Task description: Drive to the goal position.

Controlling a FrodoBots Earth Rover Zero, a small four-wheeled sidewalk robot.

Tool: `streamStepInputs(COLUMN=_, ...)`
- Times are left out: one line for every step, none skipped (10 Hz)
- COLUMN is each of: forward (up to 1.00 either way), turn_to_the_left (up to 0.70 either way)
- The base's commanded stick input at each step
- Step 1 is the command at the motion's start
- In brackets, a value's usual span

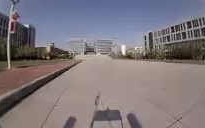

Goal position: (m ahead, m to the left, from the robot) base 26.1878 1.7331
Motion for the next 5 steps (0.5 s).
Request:
streamStepInputs(forward=0.70, turn_to_the_left=0.00)
streamStepInputs(forward=0.70, turn_to_the_left=0.00)
streamStepInputs(forward=0.70, turn_to_the_left=0.00)
streamStepInputs(forward=0.70, turn_to_the_left=0.00)
streamStepInputs(forward=0.70, turn_to_the_left=0.00)
